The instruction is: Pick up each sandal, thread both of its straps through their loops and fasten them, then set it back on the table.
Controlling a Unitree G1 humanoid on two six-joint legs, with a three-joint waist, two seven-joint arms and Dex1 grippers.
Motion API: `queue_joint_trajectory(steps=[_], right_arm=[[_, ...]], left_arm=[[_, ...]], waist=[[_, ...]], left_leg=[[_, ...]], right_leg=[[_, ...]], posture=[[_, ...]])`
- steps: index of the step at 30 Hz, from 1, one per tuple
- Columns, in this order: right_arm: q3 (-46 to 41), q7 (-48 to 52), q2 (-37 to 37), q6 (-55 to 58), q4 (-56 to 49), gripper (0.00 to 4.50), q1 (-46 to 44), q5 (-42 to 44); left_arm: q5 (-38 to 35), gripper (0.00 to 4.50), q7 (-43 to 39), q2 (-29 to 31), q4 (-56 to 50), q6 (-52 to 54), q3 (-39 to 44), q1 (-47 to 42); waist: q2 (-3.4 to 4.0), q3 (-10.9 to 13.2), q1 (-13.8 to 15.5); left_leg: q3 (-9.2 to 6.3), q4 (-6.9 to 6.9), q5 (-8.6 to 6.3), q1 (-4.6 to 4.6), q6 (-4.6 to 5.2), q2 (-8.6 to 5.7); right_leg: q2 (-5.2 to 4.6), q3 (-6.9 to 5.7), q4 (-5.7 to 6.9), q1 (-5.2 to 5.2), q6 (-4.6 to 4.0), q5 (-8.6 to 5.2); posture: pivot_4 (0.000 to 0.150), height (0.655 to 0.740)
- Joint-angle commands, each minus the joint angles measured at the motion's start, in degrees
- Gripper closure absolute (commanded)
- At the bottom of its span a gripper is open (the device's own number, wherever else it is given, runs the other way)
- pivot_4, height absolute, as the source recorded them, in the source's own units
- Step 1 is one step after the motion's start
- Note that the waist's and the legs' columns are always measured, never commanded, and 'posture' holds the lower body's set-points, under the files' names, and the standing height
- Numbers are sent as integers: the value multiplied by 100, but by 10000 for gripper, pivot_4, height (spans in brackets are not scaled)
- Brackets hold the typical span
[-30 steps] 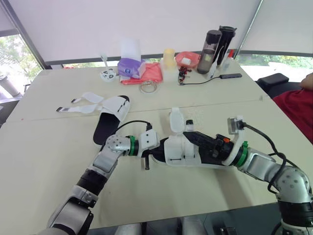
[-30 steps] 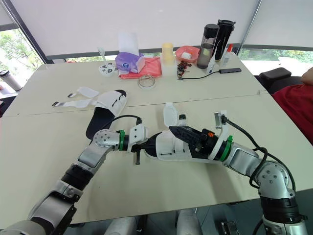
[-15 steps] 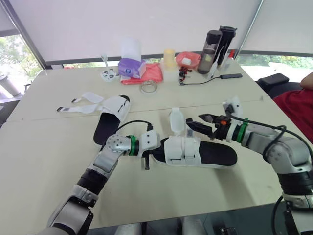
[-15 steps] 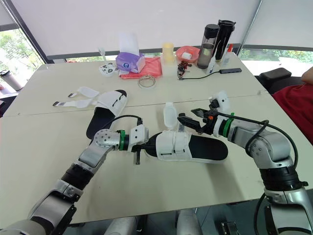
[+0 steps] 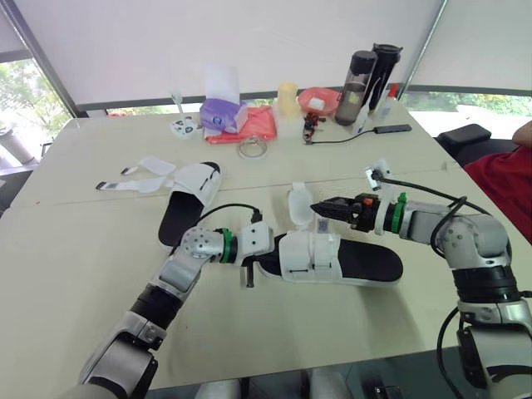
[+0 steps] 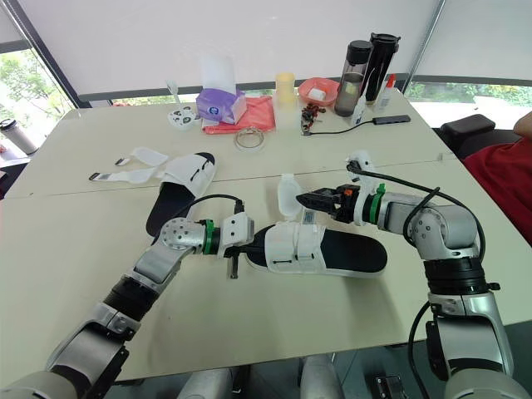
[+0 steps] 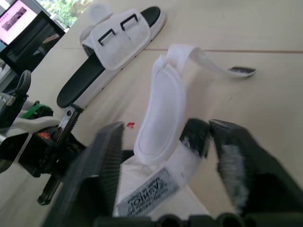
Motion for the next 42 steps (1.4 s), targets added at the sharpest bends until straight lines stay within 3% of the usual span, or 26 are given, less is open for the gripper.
queue_joint_trajectory(steps=[1,3,16,22,30,42], right_arm=[[-144,126,4,88,-112,35900,-105,3],[-179,119,37,123,-92,44465,-112,-18],[-1605,403,566,-118,-431,44465,384,1029],[-1663,222,714,-238,-424,44465,447,1015],[-2052,351,746,381,-982,44465,426,2425],[-1828,283,658,483,-1329,44465,744,2629]], left_arm=[[137,45000,50,2,48,54,-66,53],[132,45000,55,-2,63,45,-59,44],[107,45000,75,-34,74,29,-56,52],[114,45000,47,-43,141,-33,-61,19],[115,45000,47,-38,166,-42,-46,6],[265,45000,211,-54,383,-241,-40,-105]], waist=[[0,0,0],[0,0,0],[0,0,-8],[1,0,-14],[3,1,-26],[4,1,-45]], left_leg=[[0,0,0,0,0,0],[0,0,0,0,0,0],[-1,4,0,0,0,-1],[1,3,0,0,0,0],[-2,1,0,0,0,1],[0,-4,0,0,0,4]], right_leg=[[0,0,0,0,0,0],[0,0,1,0,0,0],[0,0,6,1,3,2],[1,1,9,-3,3,2],[1,1,9,-5,3,2],[5,1,10,-10,4,2]], posture=[[1500,7400],[1500,7400],[1500,7400],[1500,7400],[1500,7400],[1500,7400]])
